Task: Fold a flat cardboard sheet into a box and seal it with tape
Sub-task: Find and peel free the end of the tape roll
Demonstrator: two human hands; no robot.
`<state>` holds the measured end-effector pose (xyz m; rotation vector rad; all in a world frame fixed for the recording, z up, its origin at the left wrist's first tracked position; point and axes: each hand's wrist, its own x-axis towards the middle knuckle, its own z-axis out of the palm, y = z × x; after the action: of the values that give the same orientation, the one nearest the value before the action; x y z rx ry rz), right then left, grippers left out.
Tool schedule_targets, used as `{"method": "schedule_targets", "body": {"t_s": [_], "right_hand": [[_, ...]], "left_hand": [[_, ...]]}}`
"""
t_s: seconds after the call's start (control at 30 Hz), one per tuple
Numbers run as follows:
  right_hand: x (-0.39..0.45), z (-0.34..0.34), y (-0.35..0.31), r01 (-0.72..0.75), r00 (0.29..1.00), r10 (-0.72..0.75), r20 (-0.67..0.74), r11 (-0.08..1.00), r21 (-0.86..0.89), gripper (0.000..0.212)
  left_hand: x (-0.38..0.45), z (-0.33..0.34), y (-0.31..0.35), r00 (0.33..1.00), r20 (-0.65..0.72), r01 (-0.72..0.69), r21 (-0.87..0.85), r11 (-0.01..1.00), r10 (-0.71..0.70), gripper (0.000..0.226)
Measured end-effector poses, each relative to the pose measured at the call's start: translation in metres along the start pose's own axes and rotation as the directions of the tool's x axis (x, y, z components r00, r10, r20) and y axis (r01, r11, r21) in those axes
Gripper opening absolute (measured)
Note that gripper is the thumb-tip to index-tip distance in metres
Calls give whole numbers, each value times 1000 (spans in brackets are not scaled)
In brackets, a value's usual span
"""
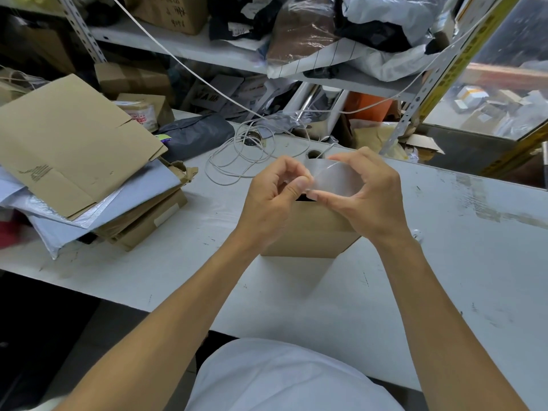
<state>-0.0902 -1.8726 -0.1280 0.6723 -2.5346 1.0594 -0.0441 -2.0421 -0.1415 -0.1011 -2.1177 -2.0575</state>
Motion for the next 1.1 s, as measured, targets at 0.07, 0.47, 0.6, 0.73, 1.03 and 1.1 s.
{"method": "schedule_targets", "body": {"t_s": [0.07,0.47,0.6,0.73,1.03,1.1], "right_hand": [[0,1,4,-4,1000,4,6,1000,-20,64],[4,6,3,8,998,-4,61,998,-65,73],[2,5,2,45,994,-38,98,997,-67,58],[-1,4,7,67,988,-58,143,996,-57,54],[2,3,7,70,992,-74,102,997,42,62],[2,3,5,65,995,-68,68,997,37,64]], "left_hand": [[4,-6,1,999,17,46,1,999,-46,5],[13,-9,2,983,-129,130,10,991,-128,23],[11,-6,3,980,-175,98,7,995,-95,21],[11,-12,2,986,-149,75,7,997,-73,21],[7,-16,2,992,-100,74,16,997,-72,16],[6,-13,2,990,-122,78,58,995,-70,17]]}}
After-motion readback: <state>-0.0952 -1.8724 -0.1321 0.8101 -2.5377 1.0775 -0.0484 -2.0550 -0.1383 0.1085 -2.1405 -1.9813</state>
